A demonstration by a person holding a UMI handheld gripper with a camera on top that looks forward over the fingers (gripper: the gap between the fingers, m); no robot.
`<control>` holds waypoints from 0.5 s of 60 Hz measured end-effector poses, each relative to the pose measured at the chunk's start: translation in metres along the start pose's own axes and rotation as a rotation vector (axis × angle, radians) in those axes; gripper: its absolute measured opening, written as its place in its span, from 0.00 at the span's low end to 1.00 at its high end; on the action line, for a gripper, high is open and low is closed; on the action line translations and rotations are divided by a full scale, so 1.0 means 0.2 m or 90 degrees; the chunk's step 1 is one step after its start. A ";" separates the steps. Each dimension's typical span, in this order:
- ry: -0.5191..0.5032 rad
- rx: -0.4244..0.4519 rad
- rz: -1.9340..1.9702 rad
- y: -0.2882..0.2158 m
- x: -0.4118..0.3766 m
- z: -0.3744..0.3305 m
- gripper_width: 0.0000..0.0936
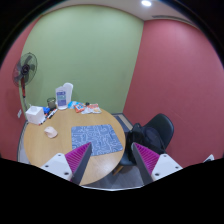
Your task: Arrange mouse
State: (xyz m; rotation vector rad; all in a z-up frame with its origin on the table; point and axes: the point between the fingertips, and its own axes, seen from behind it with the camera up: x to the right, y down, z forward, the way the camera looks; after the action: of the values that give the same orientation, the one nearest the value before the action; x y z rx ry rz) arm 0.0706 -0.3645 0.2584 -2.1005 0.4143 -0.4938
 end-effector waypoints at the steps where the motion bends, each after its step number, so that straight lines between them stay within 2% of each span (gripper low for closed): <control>1: 0.000 -0.002 -0.001 0.00 0.00 0.00 0.90; 10: -0.025 -0.035 -0.017 0.09 -0.13 0.07 0.89; 11: -0.012 -0.021 -0.010 0.19 -0.22 0.03 0.89; 13: -0.028 -0.044 -0.021 0.17 -0.24 0.09 0.90; 22: -0.089 -0.101 -0.045 0.39 -0.57 0.17 0.90; 30: -0.148 -0.086 -0.066 0.45 -1.01 0.36 0.90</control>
State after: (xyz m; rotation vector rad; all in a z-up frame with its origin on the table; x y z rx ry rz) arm -0.0774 -0.2673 0.1078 -2.2878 0.2103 -0.2821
